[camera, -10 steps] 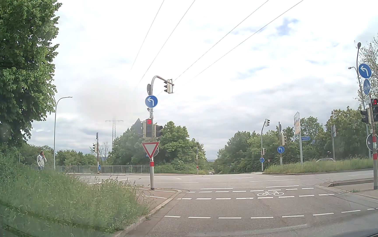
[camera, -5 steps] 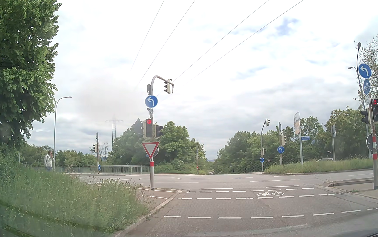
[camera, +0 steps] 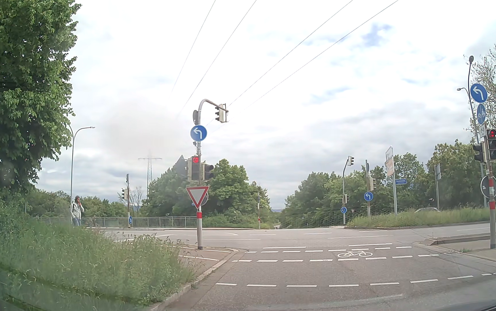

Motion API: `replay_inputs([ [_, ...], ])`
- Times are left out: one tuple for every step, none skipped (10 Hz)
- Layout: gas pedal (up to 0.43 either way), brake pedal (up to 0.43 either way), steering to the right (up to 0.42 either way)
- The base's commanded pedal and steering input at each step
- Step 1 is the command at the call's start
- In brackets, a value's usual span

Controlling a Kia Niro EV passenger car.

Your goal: Follow the waypoints while adhering to traffic rules and regulations

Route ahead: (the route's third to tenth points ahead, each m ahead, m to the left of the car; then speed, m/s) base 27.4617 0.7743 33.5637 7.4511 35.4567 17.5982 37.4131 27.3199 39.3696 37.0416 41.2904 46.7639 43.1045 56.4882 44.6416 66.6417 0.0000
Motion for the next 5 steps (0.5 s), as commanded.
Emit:
replay_inputs([
  [0.000, 0.244, -0.007],
  [0.000, 0.244, -0.007],
  [0.000, 0.244, -0.007],
  [0.000, 0.244, -0.007],
  [0.000, 0.244, -0.007],
])
